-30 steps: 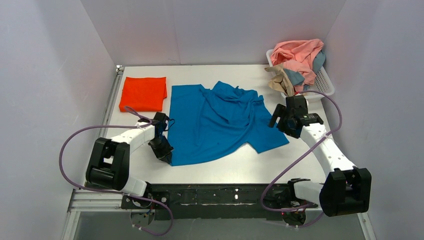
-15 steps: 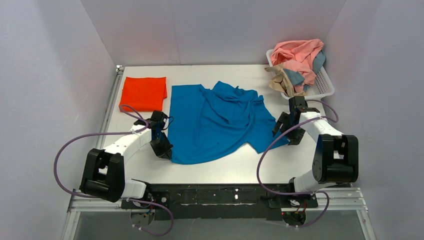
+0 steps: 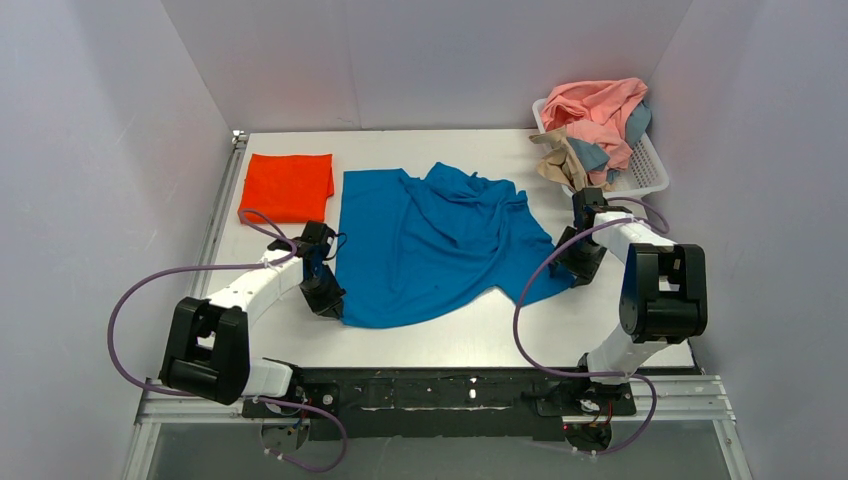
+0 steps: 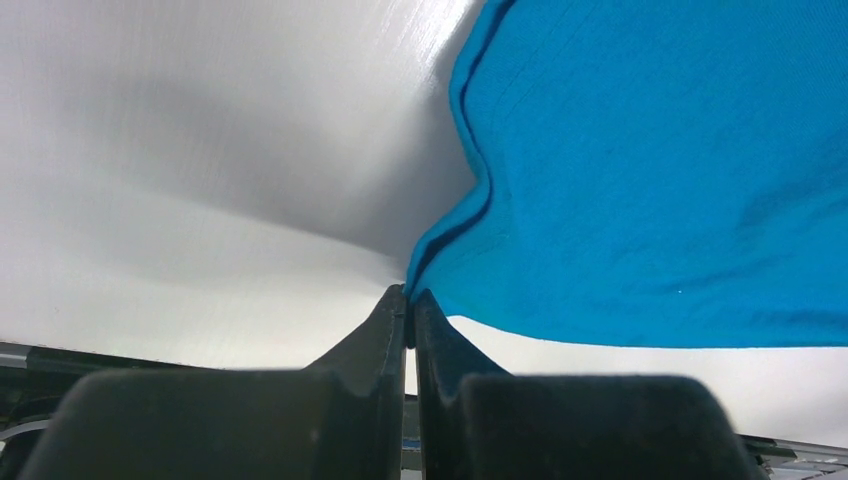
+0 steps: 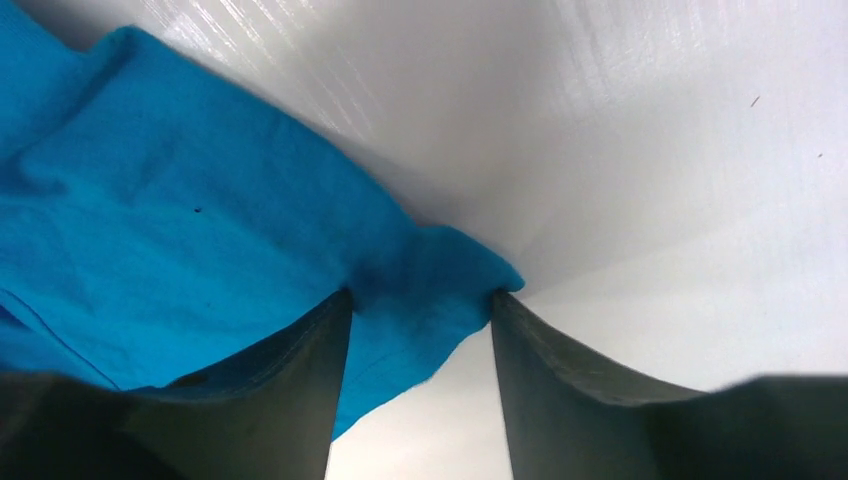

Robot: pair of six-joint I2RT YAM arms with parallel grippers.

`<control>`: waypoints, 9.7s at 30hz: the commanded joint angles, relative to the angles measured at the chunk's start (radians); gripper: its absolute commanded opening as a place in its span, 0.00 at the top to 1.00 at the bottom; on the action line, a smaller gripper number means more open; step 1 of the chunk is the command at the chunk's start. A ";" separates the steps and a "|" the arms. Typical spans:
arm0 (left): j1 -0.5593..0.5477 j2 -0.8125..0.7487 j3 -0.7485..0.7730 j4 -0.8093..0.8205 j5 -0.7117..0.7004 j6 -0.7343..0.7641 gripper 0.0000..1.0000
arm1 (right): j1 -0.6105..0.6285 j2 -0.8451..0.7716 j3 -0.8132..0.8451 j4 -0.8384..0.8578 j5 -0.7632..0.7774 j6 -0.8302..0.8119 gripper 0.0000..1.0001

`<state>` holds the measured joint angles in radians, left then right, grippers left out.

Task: Fold and stack the t-shirts
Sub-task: Flatten out the tshirt

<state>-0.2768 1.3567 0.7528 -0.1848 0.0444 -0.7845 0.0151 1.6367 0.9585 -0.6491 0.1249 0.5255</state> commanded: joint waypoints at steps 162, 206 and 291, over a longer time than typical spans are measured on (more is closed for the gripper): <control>-0.036 0.366 0.503 -0.131 0.060 0.181 0.02 | 0.241 0.354 0.736 0.267 -0.234 -0.135 0.16; 0.182 0.983 1.157 -0.283 0.178 0.180 0.02 | 0.160 0.867 1.347 -0.210 -0.254 -0.122 0.17; 0.346 0.013 -0.080 -0.159 -0.231 -0.086 1.00 | 0.713 -0.335 0.023 -0.191 -0.237 -0.196 0.20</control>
<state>0.0681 1.3941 0.7181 -0.1562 -0.0982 -0.8719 0.5976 1.3506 1.0462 -0.7330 -0.0620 0.3573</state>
